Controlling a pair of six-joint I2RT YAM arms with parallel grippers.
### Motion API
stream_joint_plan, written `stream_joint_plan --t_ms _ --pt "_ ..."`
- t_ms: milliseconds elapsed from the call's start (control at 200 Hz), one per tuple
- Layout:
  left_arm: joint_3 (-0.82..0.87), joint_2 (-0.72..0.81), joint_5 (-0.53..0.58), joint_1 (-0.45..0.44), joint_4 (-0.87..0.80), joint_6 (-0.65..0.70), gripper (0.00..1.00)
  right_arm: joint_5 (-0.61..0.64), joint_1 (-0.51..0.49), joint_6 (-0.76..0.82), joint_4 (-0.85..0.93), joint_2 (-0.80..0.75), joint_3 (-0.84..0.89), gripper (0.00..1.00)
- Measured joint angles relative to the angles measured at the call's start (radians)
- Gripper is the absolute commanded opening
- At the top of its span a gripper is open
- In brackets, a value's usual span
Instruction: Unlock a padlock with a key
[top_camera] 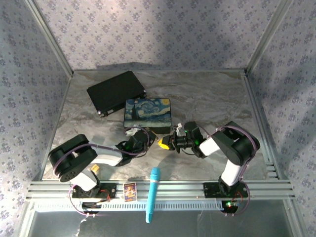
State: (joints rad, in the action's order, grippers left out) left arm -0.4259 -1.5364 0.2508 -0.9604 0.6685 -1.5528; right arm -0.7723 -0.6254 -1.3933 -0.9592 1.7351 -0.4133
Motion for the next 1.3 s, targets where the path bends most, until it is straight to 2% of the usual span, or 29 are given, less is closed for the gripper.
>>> stream_joint_plan --t_ms 115,170,515,760,1019,1304 --pt "0.000 0.017 -0.001 -0.003 -0.029 0.011 0.09 0.000 -0.010 0.005 0.014 -0.009 0.000 0.00" --pt "0.000 0.018 -0.003 -0.003 -0.033 0.017 0.00 0.001 -0.012 0.007 0.015 -0.009 0.000 0.00" --pt "0.018 0.029 -0.022 -0.003 0.013 0.005 0.00 -0.060 0.027 0.008 0.011 -0.009 0.000 0.00" --pt "0.031 0.037 -0.008 -0.003 0.021 -0.002 0.00 -0.064 0.008 -0.001 -0.010 0.016 -0.016 0.00" --pt "0.102 -0.013 0.008 -0.003 0.202 -0.002 0.00 -0.127 0.029 -0.096 -0.159 0.122 -0.023 0.00" --pt "0.116 -0.045 0.023 -0.013 0.348 0.000 0.00 -0.171 0.067 -0.160 -0.264 0.158 -0.044 0.00"
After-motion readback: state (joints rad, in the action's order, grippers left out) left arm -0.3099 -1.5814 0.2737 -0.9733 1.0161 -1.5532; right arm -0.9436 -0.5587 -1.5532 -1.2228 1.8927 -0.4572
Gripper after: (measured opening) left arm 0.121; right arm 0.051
